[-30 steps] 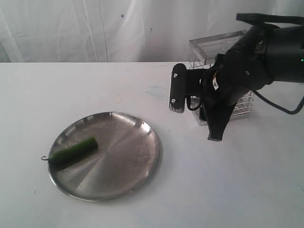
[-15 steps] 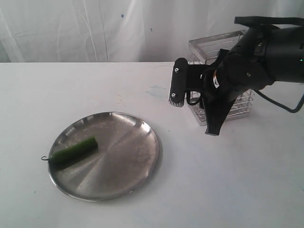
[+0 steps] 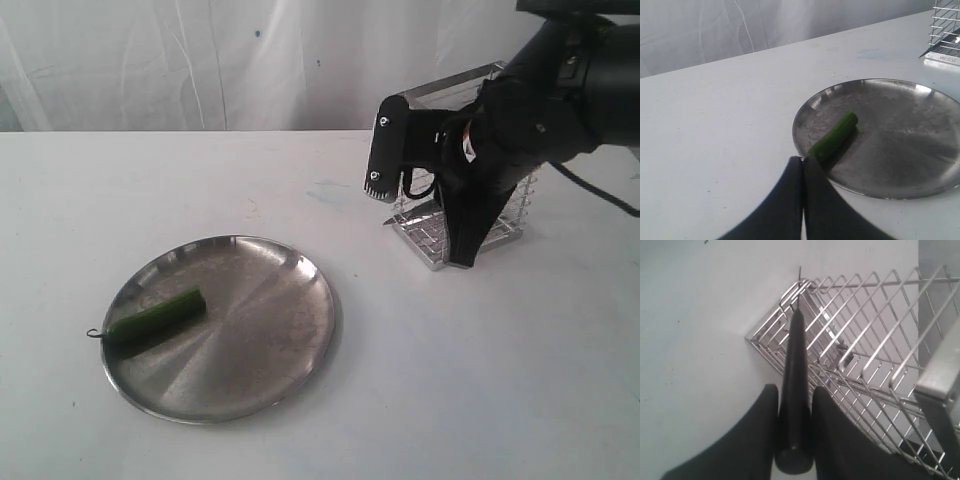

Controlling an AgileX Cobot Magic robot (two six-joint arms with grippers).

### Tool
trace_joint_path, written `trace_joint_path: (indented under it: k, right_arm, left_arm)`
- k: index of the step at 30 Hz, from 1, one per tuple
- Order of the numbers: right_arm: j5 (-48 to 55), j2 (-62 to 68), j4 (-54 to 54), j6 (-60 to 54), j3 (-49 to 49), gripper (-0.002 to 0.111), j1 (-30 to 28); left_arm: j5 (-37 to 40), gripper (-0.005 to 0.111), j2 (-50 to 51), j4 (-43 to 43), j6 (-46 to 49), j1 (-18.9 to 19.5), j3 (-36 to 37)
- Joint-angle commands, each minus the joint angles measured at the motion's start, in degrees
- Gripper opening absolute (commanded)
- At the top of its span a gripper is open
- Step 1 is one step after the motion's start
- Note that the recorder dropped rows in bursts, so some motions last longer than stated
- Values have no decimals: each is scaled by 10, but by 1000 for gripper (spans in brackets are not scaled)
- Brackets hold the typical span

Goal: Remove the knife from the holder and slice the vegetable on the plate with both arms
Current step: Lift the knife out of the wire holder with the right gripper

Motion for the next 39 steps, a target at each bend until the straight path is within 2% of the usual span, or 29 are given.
trace_joint_path:
  k: [1, 10, 15, 29, 33, 39]
  right_arm:
    - [23, -24, 2, 3, -20, 3, -7]
    - [64, -41, 20, 54, -58, 3, -7]
    - [124, -79, 94, 68, -78, 3, -7]
    - [184, -200, 236, 80, -78, 3, 1]
    - [164, -222, 289, 80, -70, 3, 24]
    - [59, -260, 365, 81, -5, 3, 78]
  left_arm:
    - [2, 0, -3, 2, -4, 1, 1]
    - [2, 0, -3, 2, -4, 1, 1]
    - [2, 0, -3, 2, -4, 1, 1]
    - [2, 0, -3, 2, -4, 1, 1]
    - [2, 0, -3, 2, -4, 1, 1]
    - [2, 0, -3, 2, -4, 1, 1]
